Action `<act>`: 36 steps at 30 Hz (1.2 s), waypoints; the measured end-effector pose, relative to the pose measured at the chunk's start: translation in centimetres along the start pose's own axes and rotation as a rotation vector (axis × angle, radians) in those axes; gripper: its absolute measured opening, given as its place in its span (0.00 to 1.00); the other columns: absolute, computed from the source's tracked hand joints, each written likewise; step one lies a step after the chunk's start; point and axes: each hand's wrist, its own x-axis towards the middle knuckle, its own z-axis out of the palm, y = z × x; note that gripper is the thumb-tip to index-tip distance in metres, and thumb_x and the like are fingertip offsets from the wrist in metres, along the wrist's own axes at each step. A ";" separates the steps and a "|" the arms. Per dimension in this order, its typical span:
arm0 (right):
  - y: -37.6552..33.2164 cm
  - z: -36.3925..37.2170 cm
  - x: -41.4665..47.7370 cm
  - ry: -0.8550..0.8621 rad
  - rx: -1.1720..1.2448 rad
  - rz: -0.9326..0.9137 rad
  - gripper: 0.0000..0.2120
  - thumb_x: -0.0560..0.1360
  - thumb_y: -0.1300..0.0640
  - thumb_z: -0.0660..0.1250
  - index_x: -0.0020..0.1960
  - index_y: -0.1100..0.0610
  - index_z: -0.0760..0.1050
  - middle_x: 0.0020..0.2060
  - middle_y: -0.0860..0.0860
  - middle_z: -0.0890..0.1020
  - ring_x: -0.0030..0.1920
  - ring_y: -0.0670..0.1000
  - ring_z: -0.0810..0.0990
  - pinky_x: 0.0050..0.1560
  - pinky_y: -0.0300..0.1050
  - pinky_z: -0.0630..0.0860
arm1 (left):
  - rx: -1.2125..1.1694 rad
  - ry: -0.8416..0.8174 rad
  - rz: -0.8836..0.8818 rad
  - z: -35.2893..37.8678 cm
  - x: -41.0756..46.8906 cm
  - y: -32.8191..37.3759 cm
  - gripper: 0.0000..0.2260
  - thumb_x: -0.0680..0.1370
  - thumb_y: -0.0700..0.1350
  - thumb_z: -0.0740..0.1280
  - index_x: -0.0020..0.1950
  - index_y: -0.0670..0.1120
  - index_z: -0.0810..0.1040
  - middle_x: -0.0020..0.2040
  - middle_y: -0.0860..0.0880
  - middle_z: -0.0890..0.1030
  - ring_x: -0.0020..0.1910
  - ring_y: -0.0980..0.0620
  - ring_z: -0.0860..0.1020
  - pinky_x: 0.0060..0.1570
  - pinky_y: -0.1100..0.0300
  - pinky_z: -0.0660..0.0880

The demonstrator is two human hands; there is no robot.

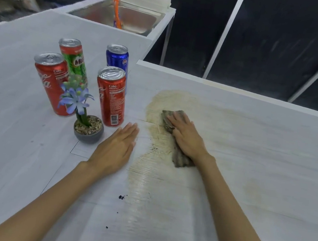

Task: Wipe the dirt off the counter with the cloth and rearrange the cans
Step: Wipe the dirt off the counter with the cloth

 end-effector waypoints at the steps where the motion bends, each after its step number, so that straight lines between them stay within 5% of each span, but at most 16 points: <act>1: -1.3 0.8 -0.2 -0.002 0.011 -0.032 0.23 0.80 0.59 0.51 0.75 0.48 0.55 0.76 0.48 0.53 0.77 0.48 0.44 0.75 0.49 0.42 | -0.003 -0.006 0.011 -0.1 -0.6 -0.1 0.22 0.82 0.47 0.47 0.75 0.44 0.52 0.77 0.50 0.52 0.74 0.60 0.46 0.72 0.66 0.40; 7: -2.8 2.9 -10.5 -0.035 0.032 -0.306 0.24 0.78 0.51 0.49 0.73 0.39 0.48 0.74 0.37 0.51 0.76 0.42 0.42 0.74 0.39 0.36 | -0.009 -0.042 0.049 -0.8 -2.8 -0.6 0.22 0.82 0.48 0.46 0.75 0.46 0.49 0.77 0.53 0.49 0.73 0.63 0.43 0.72 0.66 0.40; 14: -1.4 -0.1 -3.8 0.072 -0.001 0.129 0.23 0.80 0.60 0.50 0.75 0.50 0.55 0.77 0.49 0.53 0.77 0.51 0.45 0.74 0.50 0.42 | 0.037 -0.003 0.088 -0.8 -4.3 -1.1 0.22 0.82 0.47 0.47 0.75 0.45 0.49 0.77 0.52 0.50 0.74 0.61 0.44 0.71 0.68 0.38; 18: -5.9 3.0 -3.7 0.050 0.021 0.010 0.24 0.80 0.58 0.51 0.75 0.49 0.55 0.76 0.48 0.53 0.77 0.50 0.44 0.75 0.50 0.42 | 0.039 0.017 0.098 -0.7 -4.1 -1.1 0.21 0.82 0.46 0.47 0.75 0.44 0.51 0.77 0.51 0.52 0.75 0.59 0.48 0.71 0.67 0.40; 22: -6.7 5.0 -12.0 0.046 0.029 -0.161 0.26 0.76 0.50 0.47 0.73 0.40 0.52 0.75 0.38 0.52 0.75 0.40 0.41 0.72 0.36 0.34 | 0.035 0.021 0.105 -0.6 -4.1 -1.2 0.21 0.82 0.46 0.47 0.75 0.44 0.51 0.77 0.51 0.52 0.75 0.58 0.48 0.71 0.66 0.41; 25: -3.6 2.6 -14.0 0.067 0.035 -0.020 0.23 0.78 0.54 0.50 0.71 0.38 0.52 0.74 0.39 0.53 0.76 0.43 0.44 0.74 0.40 0.37 | 0.027 0.014 0.105 -0.7 -4.3 -1.2 0.21 0.82 0.46 0.47 0.75 0.44 0.51 0.77 0.50 0.52 0.75 0.58 0.48 0.71 0.67 0.40; 29: -4.0 1.2 -10.1 0.135 -0.017 0.273 0.23 0.81 0.59 0.50 0.75 0.48 0.54 0.76 0.48 0.53 0.77 0.51 0.44 0.75 0.51 0.43 | 0.002 -0.017 0.102 -1.1 -4.7 -0.9 0.21 0.82 0.46 0.46 0.75 0.44 0.51 0.77 0.50 0.52 0.76 0.57 0.48 0.71 0.66 0.39; 36: -15.0 9.1 -15.8 0.170 -0.086 0.102 0.27 0.77 0.47 0.40 0.75 0.46 0.44 0.76 0.43 0.43 0.75 0.47 0.35 0.74 0.44 0.35 | 0.034 0.028 0.135 -1.2 -8.8 -1.5 0.21 0.82 0.45 0.48 0.75 0.43 0.52 0.77 0.49 0.53 0.76 0.56 0.48 0.71 0.65 0.38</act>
